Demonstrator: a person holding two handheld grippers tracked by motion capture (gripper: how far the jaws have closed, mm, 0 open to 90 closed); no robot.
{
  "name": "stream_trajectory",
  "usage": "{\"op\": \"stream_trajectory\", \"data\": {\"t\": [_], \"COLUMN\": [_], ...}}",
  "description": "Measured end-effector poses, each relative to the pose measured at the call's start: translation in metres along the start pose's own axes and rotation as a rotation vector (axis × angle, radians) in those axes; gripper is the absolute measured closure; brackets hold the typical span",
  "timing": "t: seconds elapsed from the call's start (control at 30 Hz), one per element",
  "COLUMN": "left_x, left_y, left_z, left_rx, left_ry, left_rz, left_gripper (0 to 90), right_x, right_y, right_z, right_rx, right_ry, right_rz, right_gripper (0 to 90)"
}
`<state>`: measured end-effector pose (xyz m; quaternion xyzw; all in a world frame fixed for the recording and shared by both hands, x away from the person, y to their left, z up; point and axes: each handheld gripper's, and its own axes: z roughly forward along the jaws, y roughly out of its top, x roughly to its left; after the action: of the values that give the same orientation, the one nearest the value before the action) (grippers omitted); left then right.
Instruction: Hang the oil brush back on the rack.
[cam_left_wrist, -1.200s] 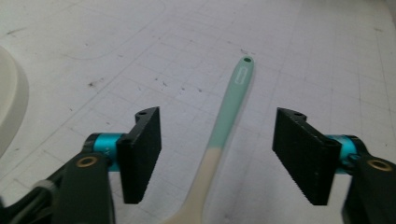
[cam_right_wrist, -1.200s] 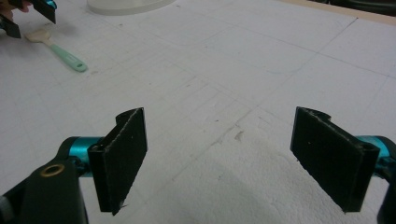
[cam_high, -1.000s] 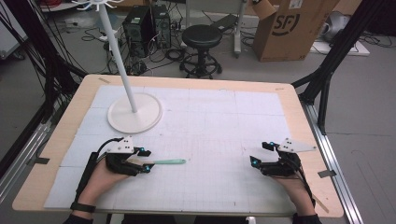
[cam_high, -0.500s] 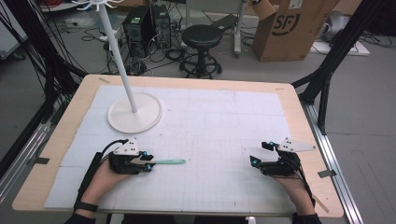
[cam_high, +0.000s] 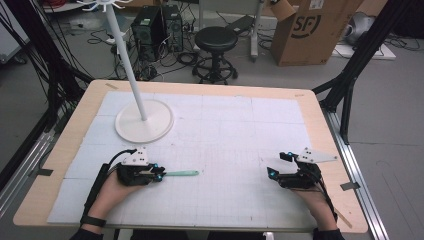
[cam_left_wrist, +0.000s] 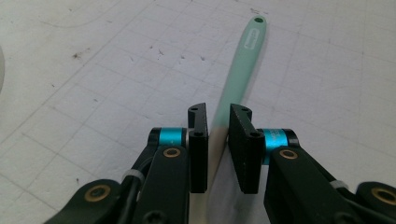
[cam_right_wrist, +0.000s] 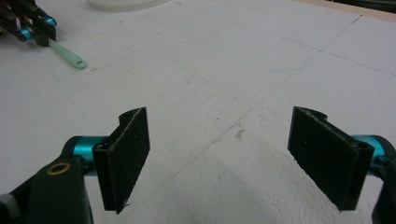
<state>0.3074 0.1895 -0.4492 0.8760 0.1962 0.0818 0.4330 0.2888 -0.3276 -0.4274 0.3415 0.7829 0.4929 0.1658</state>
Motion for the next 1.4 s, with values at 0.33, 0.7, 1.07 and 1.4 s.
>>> {"op": "stream_trajectory", "data": {"t": [0.33, 0.7, 1.07, 1.4], "left_x": [0.001, 0.005, 0.010, 0.015], "left_y": [0.000, 0.002, 0.007, 0.021], "left_z": [-0.001, -0.014, -0.042, -0.079], "left_rx": [-0.007, -0.087, -0.183, -0.226], "left_ry": [-0.018, -0.013, 0.040, 0.079], "left_rz": [-0.019, -0.073, -0.127, -0.149], "left_gripper": [81.6, 81.8, 81.9, 81.8], "right_x": [0.000, 0.000, -0.001, -0.001], "right_y": [0.000, 0.000, 0.000, -0.001], "right_z": [-0.001, -0.001, -0.001, 0.000], "right_rx": [0.000, 0.000, -0.004, 0.006], "right_ry": [0.001, 0.000, -0.007, -0.005], "right_rz": [0.006, 0.006, 0.005, 0.010], "right_gripper": [20.2, 20.5, 20.6, 20.6]}}
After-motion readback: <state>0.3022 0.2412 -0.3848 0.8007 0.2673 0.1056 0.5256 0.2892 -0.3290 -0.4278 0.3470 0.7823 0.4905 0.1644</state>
